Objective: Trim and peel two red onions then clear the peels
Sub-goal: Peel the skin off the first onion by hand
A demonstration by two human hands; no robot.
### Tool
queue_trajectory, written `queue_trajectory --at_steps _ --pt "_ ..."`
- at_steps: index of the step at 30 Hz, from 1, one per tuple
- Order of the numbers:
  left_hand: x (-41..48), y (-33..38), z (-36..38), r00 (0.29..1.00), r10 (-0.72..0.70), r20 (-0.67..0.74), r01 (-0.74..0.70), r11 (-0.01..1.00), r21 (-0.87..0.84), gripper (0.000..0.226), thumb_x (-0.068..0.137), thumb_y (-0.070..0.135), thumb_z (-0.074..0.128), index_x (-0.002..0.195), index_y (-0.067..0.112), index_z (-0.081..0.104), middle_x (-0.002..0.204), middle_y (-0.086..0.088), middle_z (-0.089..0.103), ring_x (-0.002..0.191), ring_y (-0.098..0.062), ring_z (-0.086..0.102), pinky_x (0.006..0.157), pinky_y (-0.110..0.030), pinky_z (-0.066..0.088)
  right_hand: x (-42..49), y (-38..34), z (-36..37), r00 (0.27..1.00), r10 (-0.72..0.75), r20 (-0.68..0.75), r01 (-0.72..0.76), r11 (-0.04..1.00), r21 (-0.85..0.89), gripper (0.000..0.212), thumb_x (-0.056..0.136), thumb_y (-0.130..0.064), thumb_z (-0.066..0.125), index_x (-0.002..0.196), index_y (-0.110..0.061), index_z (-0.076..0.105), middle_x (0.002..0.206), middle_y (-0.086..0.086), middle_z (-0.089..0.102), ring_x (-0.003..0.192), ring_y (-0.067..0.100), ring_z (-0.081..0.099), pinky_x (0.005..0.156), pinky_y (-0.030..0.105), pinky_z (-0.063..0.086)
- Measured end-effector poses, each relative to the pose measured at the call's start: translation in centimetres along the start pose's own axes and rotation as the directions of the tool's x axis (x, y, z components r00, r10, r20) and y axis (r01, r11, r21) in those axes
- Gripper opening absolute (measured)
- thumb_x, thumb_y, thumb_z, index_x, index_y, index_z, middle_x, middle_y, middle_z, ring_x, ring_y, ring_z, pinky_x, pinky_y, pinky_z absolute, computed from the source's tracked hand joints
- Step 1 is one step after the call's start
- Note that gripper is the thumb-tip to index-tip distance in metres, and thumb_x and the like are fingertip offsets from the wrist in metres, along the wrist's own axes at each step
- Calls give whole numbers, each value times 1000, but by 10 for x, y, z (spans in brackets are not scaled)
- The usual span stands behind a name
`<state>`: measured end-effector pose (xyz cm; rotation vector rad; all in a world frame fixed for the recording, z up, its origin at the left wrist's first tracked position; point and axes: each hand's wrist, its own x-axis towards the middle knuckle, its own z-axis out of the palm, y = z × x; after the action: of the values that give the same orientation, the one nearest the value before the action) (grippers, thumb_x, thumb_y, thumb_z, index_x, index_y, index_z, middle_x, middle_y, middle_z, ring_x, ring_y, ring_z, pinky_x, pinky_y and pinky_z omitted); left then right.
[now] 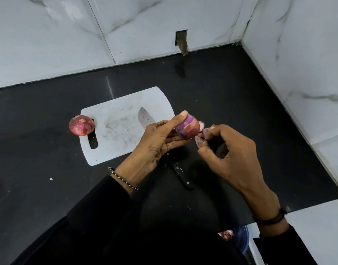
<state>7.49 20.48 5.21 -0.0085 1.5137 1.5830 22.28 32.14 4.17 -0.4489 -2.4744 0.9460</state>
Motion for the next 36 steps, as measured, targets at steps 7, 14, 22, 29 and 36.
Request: queue_trajectory --at_steps 7,14,22,29,36 --pt "-1 -1 -3 1000 -19 -17 19 999 -50 46 83 29 77 119 4 63 106 -13 75 93 -24 76 84 -34 61 7 1 2 996 92 -16 -90 993 75 20 88 -35 65 106 -27 63 99 -18 62 86 1 63 69 14 51" --pt "1 -9 -5 999 46 -25 -46 999 -28 66 74 33 86 126 3 60 117 -15 71 104 -24 73 93 -41 58 11 -10 10 987 157 -21 -154 983 101 34 84 -66 57 100 -36 63 90 -26 61 84 -1 63 66 11 49" --pt "-1 -9 -5 999 33 -43 -34 999 -30 70 68 32 86 126 4 59 121 -17 68 102 -26 73 94 -43 58 8 -6 11 967 252 31 -254 951 176 9 89 -34 63 96 -31 65 90 -19 64 90 -3 62 75 6 46" --pt "-4 -8 -1 998 -50 -25 47 993 -105 31 86 30 75 109 12 65 108 -17 74 95 -26 75 92 -41 59 7 -7 11 933 351 77 -359 895 264 11 84 -40 60 92 -33 63 91 -17 64 89 -6 61 73 4 46" --pt "-2 -3 2 989 -125 -73 96 944 -316 41 89 25 72 122 7 55 112 -23 66 92 -32 75 74 -39 64 3 -4 8 892 447 58 -438 829 348 7 86 -35 62 88 -28 65 82 -5 69 76 7 68 71 11 52"
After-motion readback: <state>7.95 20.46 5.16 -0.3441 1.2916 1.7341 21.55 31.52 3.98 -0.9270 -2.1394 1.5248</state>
